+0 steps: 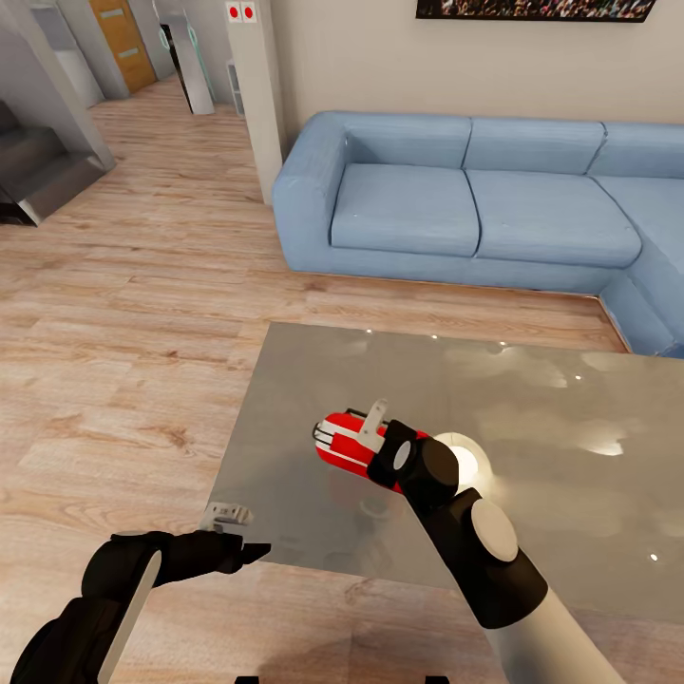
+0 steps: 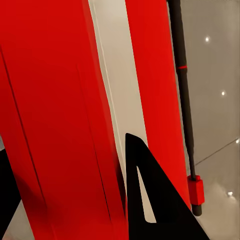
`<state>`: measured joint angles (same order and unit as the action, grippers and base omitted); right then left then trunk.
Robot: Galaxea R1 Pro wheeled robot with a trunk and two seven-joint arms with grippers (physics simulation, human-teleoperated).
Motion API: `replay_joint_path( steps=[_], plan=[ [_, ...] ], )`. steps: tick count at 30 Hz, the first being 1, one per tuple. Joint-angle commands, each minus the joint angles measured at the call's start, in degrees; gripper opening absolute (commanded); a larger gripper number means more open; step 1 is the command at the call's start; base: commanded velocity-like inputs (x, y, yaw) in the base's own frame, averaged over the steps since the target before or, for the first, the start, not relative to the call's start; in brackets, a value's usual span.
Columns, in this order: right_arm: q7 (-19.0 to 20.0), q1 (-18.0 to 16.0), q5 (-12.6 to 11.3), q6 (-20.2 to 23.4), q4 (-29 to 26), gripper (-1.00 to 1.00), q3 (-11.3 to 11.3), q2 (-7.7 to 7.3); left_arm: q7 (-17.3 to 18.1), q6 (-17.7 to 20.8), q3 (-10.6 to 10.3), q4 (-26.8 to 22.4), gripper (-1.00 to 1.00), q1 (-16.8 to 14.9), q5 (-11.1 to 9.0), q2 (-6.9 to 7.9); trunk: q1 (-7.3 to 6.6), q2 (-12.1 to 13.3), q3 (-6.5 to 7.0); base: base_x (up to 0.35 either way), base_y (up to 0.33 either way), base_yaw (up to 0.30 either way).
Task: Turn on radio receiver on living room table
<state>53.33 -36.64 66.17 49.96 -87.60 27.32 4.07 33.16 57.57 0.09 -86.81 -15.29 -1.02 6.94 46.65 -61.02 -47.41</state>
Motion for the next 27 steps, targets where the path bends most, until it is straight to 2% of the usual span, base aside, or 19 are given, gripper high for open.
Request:
replay_joint_path(
  steps=[1, 12, 15, 19, 21, 24, 27],
  plan=[
    [0.0, 0.0, 0.1, -0.1, 0.0, -1.00, 0.0, 0.01, 0.0, 0.0, 0.0, 0.0, 1.00, 0.0, 0.0, 0.00, 0.00, 0.0, 0.00, 0.000, 0.000, 0.000],
    [0.1, 0.0, 0.1, 0.1, 0.0, -1.00, -0.3, 0.76, 0.1, 0.0, 0.0, 0.0, 1.00, 0.0, 0.0, 0.00, 0.00, 0.0, 0.00, 0.000, 0.000, 0.000],
    [0.2, 0.0, 0.1, 0.1, 0.0, -1.00, -1.3, 0.81, 0.1, 0.0, 0.0, 0.0, 1.00, 0.0, 0.0, 0.00, 0.00, 0.0, 0.00, 0.000, 0.000, 0.000],
    [0.2, 0.0, 0.1, 0.2, 0.0, -1.00, -4.3, 1.28, 0.0, 0.0, 0.0, 0.0, 1.00, 0.0, 0.0, 0.00, 0.00, 0.0, 0.00, 0.000, 0.000, 0.000],
    [0.3, 0.0, 0.0, 0.2, 0.0, -1.00, -6.8, 2.27, 0.0, -0.1, 0.0, 0.0, 1.00, 0.0, 0.0, -0.03, 0.00, 0.0, 0.00, 0.000, 0.000, 0.000],
    [1.4, -0.2, 0.0, 0.8, 0.0, -1.00, -12.4, 4.30, 0.0, -0.1, 0.0, 0.0, 1.00, 0.0, 0.0, -0.07, 0.00, 0.0, 0.00, 0.000, 0.000, 0.000],
    [4.1, -1.0, 0.0, 1.5, 0.0, -1.00, -16.1, 5.03, 0.0, 0.0, 0.0, 0.0, 1.00, 0.0, 0.0, -0.08, 0.00, 0.0, 0.00, 0.000, 0.000, 0.000]
  ],
)
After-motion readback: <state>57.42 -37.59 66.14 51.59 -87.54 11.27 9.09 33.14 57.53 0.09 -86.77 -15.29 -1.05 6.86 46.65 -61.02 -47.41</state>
